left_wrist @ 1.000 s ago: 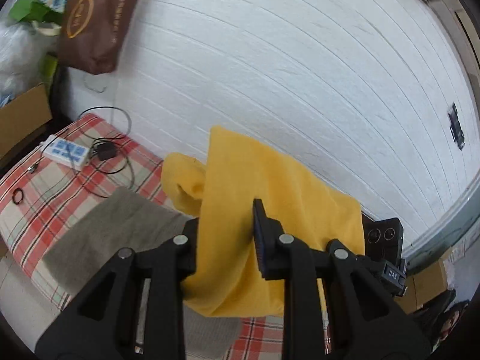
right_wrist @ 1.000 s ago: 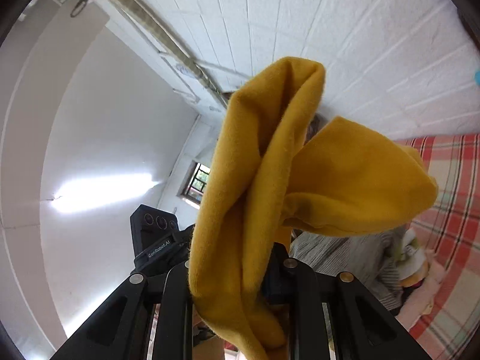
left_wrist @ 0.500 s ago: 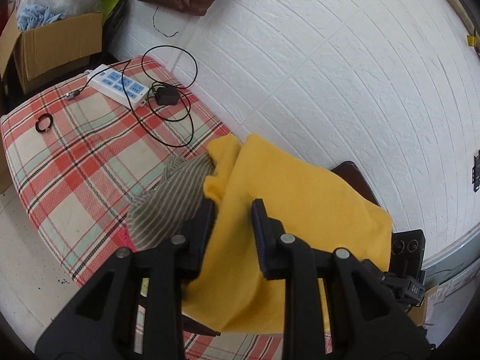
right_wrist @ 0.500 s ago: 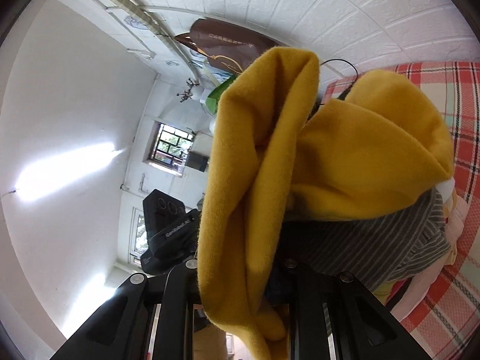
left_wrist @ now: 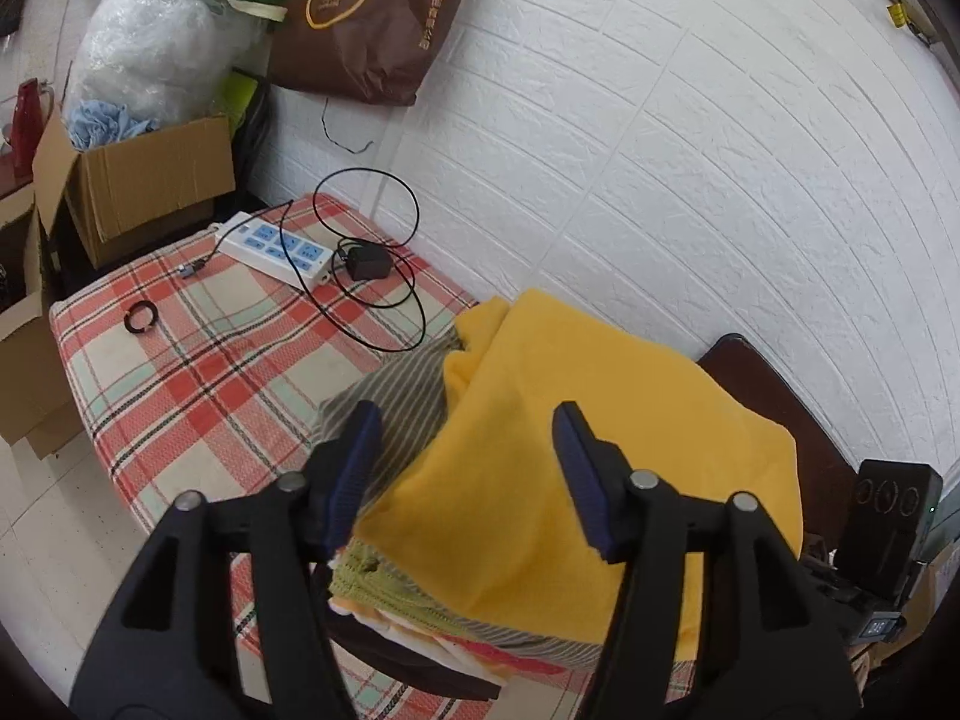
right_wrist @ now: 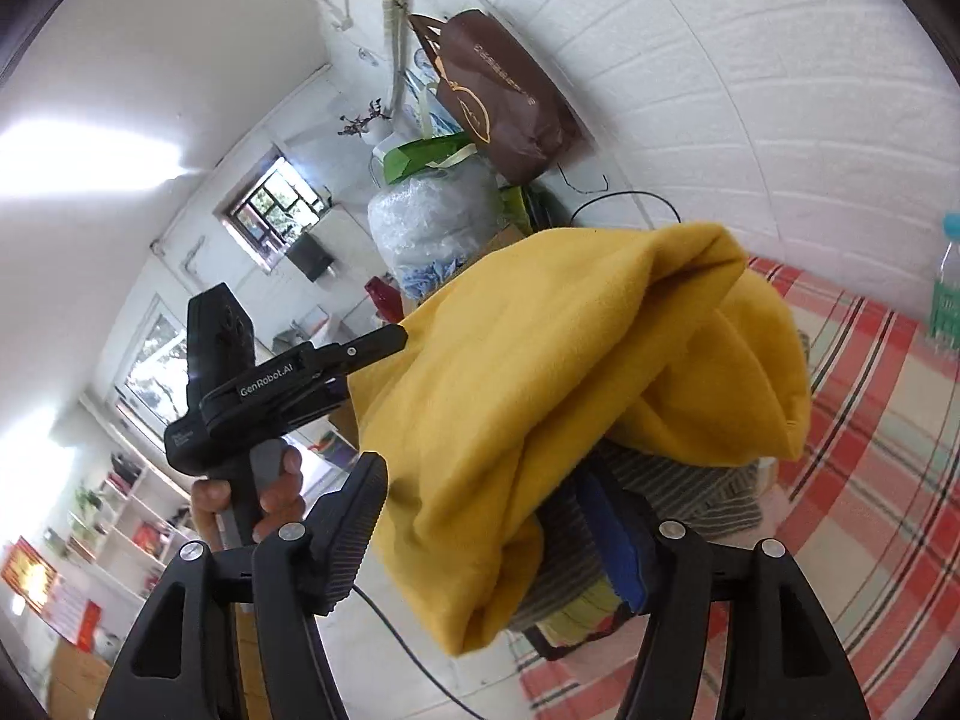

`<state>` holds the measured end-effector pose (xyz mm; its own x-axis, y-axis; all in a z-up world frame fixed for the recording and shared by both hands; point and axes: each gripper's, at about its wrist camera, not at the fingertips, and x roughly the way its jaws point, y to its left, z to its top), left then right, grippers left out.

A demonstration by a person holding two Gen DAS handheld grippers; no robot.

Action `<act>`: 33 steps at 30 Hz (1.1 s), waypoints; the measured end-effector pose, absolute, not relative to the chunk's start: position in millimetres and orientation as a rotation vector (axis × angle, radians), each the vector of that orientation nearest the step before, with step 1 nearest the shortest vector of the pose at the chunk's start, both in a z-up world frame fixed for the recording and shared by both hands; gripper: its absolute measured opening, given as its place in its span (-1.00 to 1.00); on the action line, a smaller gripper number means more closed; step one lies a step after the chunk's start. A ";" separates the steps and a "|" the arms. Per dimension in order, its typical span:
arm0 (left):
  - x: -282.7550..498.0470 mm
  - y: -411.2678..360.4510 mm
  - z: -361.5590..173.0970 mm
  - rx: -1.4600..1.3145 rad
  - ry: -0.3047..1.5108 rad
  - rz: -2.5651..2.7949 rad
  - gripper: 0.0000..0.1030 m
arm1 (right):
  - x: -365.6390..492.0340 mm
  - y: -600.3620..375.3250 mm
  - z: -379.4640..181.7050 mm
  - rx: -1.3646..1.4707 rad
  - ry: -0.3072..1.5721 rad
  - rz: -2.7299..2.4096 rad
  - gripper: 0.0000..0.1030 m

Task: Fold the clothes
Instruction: 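Carry the folded shirt and lower it onto the clothes stack, then open both grippers and withdraw from the stack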

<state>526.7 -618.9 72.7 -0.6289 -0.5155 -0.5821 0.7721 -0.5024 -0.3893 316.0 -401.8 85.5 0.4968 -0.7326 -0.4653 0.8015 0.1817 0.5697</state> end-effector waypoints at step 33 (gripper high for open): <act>520.6 -466.6 64.9 0.459 0.453 -2.200 0.65 | 391.9 -268.2 120.2 0.282 0.371 -1.317 0.75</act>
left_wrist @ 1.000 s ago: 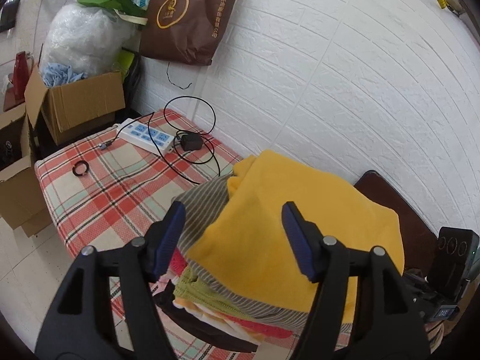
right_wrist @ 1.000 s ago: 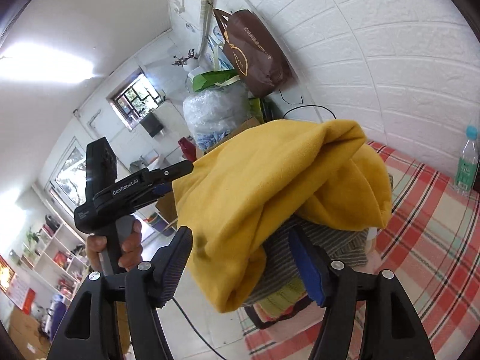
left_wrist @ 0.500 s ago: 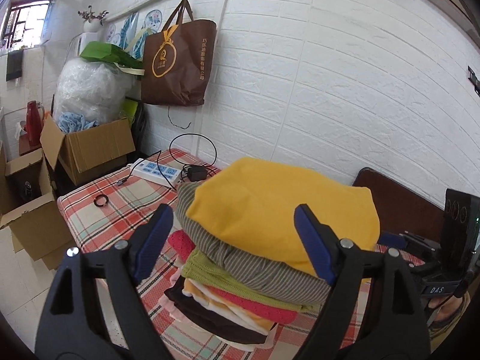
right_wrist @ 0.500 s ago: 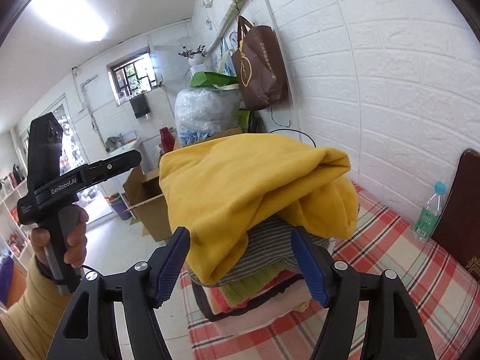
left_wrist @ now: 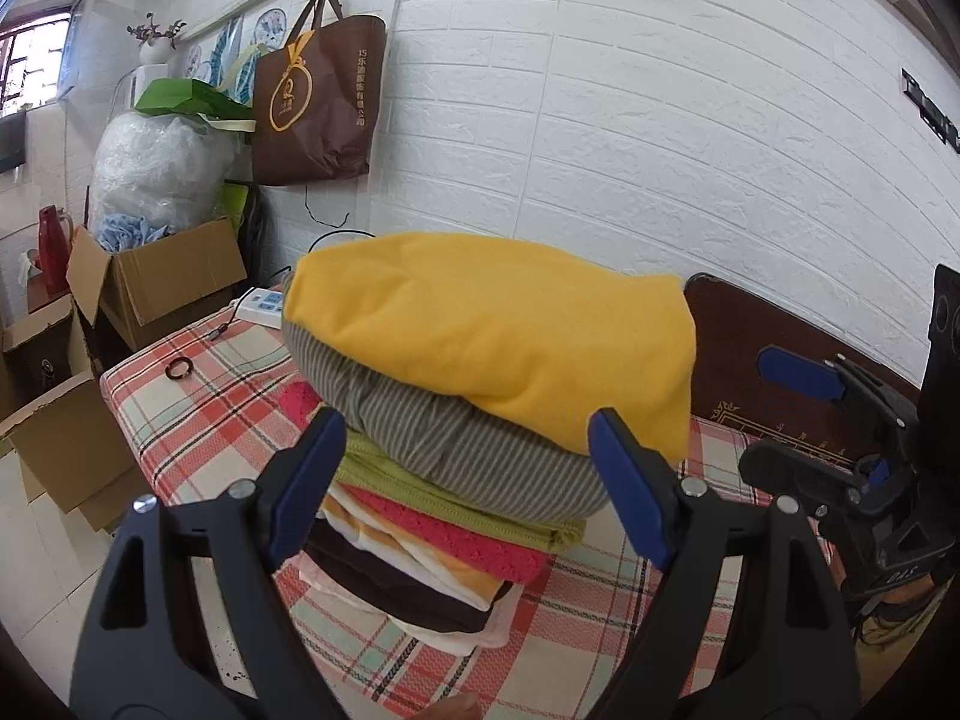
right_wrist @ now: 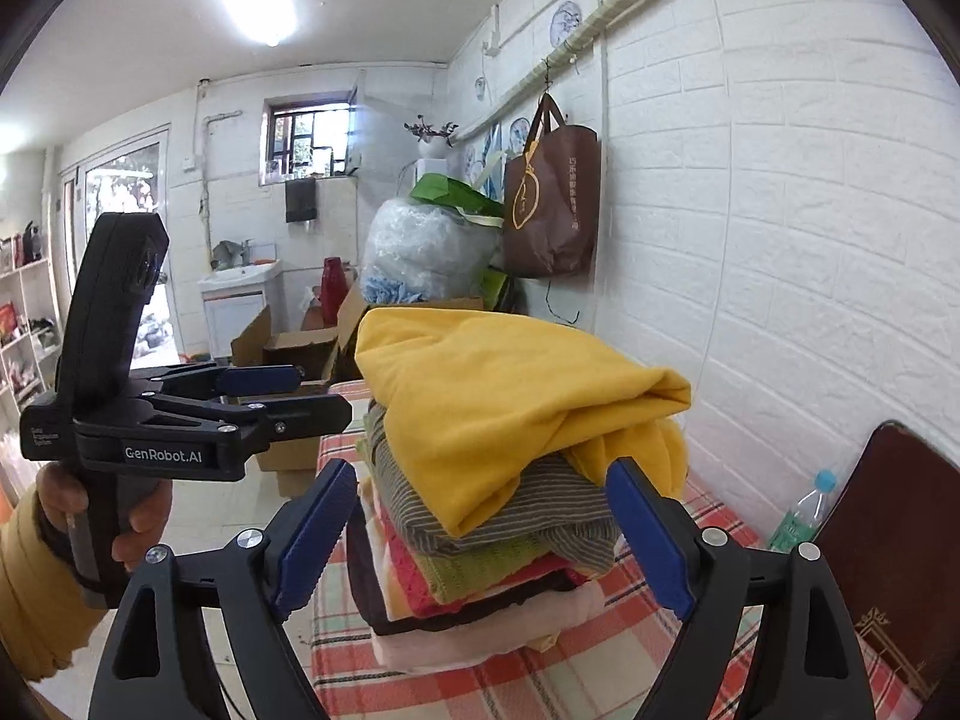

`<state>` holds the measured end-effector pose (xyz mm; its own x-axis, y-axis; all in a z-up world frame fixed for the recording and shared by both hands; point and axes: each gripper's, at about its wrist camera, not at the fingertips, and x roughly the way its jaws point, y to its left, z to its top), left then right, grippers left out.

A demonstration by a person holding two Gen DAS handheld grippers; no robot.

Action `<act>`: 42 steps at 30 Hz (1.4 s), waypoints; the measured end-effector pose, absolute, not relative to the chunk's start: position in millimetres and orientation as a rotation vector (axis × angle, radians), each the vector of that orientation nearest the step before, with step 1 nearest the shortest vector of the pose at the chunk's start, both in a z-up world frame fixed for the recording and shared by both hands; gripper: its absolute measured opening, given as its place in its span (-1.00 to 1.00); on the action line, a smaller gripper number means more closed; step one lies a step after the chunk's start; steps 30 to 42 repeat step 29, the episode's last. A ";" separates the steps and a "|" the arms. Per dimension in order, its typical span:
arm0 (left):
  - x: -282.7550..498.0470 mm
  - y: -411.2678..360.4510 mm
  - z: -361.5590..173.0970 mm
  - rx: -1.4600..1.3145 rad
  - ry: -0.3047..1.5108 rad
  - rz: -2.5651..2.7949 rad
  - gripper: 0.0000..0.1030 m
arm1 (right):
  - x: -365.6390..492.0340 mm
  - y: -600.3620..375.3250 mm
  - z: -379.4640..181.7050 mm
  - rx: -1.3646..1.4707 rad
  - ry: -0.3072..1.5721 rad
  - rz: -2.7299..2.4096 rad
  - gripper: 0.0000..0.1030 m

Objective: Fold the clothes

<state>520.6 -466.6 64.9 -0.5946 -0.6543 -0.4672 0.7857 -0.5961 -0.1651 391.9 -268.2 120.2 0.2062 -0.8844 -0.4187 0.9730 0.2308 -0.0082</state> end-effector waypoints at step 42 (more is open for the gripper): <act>516.6 -400.0 55.6 0.489 0.239 -2.057 0.80 | 419.5 -253.9 117.0 0.227 0.433 -1.362 0.77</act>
